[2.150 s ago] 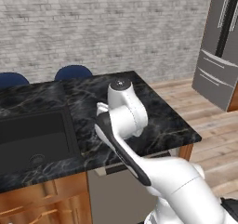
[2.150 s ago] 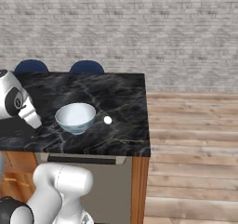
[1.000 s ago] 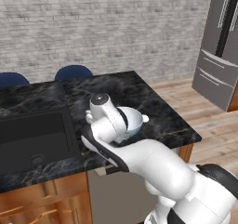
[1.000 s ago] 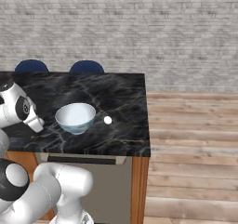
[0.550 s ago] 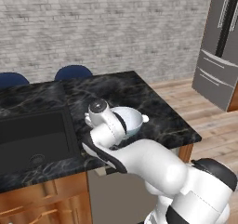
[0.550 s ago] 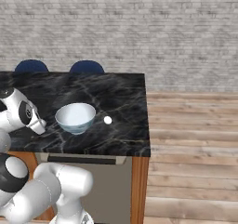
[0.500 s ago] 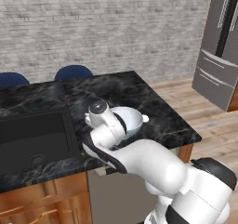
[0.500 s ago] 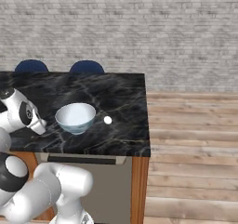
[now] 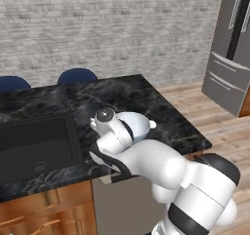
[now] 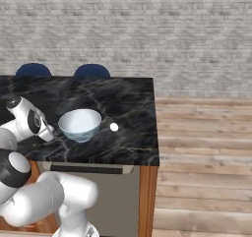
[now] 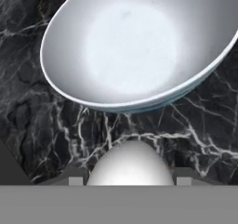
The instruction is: Gather the eggs and milk located in the vicinity of the sink area and place them right next to the bowl.
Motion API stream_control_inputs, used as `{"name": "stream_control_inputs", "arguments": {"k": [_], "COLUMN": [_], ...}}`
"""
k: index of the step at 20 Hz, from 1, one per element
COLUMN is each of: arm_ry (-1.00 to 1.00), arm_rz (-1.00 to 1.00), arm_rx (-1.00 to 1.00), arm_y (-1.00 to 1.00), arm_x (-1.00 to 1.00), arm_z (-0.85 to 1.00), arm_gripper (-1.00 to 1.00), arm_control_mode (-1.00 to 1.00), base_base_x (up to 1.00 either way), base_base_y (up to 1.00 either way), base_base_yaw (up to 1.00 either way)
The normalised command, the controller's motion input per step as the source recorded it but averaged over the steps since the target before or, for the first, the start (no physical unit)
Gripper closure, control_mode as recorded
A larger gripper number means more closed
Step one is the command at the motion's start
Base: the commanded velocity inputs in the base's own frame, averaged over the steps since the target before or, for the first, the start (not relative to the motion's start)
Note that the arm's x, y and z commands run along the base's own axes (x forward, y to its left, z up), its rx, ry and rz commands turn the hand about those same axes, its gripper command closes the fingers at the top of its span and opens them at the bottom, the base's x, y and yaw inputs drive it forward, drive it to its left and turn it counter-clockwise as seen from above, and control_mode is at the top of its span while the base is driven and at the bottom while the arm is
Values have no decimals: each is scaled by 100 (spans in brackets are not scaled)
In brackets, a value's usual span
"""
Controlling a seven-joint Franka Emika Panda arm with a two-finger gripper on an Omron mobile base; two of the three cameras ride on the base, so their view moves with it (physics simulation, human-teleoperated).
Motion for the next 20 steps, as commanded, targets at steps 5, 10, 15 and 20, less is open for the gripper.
{"name": "stream_control_inputs", "arguments": {"k": [5, 10, 15, 20], "arm_ry": [0, -3, -4, -3], "arm_rz": [-5, -9, -9, -7], "arm_rx": [0, 0, 0, 0], "arm_y": [0, 0, 0, 0], "arm_x": [10, 9, 12, 15], "arm_z": [-25, -15, -13, -18], "arm_gripper": [100, 100, 100, 100], "arm_control_mode": [-100, -100, -100, -100], "base_base_x": [0, 0, 0, 0], "base_base_y": [0, 0, 0, 0], "base_base_yaw": [0, 0, 0, 0]}}
